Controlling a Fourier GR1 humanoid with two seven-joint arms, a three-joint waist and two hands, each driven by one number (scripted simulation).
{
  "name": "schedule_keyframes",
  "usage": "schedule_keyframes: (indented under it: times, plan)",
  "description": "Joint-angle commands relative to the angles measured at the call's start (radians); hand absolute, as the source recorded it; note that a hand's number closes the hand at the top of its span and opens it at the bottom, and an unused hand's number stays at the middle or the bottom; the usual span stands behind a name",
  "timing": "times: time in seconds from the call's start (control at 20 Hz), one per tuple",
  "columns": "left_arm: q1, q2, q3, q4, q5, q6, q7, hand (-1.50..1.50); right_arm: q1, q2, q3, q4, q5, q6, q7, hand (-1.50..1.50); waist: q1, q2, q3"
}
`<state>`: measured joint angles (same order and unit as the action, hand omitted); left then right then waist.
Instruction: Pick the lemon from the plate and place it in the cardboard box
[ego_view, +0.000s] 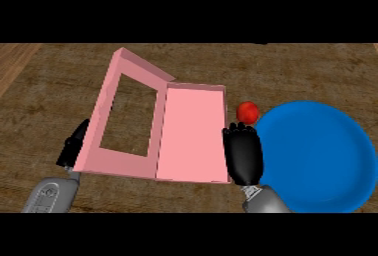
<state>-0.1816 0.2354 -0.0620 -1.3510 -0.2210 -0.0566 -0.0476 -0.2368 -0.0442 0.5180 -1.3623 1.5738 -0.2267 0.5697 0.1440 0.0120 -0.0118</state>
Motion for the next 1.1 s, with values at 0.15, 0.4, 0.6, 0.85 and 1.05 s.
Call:
schedule_keyframes:
  times: [0.15,0.4,0.6,0.85,1.05]
  plan:
    - [-0.037,0.000,-0.003,0.009,0.009,-0.024,0.019,0.00,-0.170,0.042,0.324,-0.110,-0.186,0.259,0.154,1.50,-0.001,-0.007,0.010]
    - [-0.015,-0.005,0.009,0.024,-0.001,-0.001,0.037,0.00,-0.317,0.042,0.416,-0.263,-0.226,0.382,0.393,1.50,-0.057,-0.020,0.009]
    - [-0.030,-0.004,0.011,0.024,-0.011,0.009,0.045,0.00,-0.457,0.043,0.413,-0.346,-0.314,0.502,0.595,1.50,-0.070,-0.025,0.008]
    - [0.006,0.001,0.025,0.034,-0.006,0.013,0.019,0.00,-0.603,0.043,0.346,-0.391,-0.383,0.551,0.747,1.50,-0.084,-0.026,0.007]
    - [0.005,0.006,0.027,0.025,-0.012,0.016,0.040,0.00,-0.713,0.043,0.257,-0.395,-0.435,0.589,0.797,1.50,-0.105,-0.027,0.008]
